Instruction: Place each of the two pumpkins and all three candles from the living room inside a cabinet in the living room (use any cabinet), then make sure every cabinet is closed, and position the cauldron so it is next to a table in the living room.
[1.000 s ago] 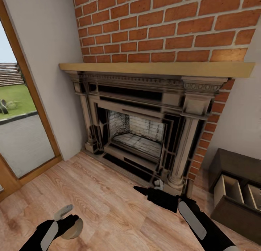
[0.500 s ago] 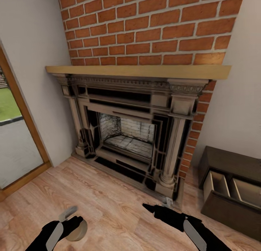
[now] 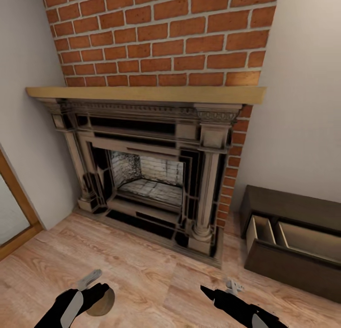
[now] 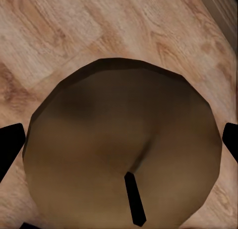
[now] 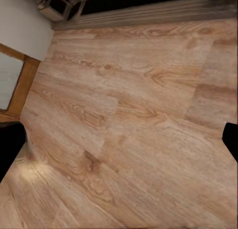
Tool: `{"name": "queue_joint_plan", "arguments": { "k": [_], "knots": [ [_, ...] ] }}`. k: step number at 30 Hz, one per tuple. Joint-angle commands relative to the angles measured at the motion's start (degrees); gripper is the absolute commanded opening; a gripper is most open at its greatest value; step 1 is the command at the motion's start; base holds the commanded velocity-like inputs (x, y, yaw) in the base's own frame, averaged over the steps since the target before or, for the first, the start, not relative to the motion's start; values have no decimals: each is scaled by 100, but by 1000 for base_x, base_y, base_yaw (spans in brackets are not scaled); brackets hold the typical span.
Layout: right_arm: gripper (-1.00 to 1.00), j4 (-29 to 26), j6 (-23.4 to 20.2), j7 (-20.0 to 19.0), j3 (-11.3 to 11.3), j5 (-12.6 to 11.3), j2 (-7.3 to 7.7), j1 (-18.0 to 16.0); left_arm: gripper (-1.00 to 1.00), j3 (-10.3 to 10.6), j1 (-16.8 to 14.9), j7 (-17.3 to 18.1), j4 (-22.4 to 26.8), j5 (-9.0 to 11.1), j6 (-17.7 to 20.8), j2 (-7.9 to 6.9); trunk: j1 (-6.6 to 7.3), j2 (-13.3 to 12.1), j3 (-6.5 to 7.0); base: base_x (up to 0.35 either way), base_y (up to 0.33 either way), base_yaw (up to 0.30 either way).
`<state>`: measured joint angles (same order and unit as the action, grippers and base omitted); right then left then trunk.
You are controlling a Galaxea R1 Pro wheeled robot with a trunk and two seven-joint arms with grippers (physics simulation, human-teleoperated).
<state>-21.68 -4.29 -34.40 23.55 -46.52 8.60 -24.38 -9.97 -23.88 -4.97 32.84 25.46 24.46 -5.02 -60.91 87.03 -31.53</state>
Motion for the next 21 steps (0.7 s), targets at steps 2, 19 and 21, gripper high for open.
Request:
{"name": "queue_joint_plan", "arguments": {
  "k": [2, 19, 21],
  "knots": [
    [100, 99, 129, -8, 18, -46, -1, -6, -100, -5, 4, -38, -20, 65, 31, 2, 0, 3, -5, 0, 0, -290],
    [100, 155, 366, -5, 15, -51, -16, -6, -100, -3, 7, -34, -137, 38, 24, 12, 0, 3, -16, 0, 0, -287],
    [100, 155, 367, -5, 17, -52, -16, -6, -100, -2, 7, -32, -137, 38, 24, 14, 0, 3, -20, 0, 0, -262]
  ]
}}
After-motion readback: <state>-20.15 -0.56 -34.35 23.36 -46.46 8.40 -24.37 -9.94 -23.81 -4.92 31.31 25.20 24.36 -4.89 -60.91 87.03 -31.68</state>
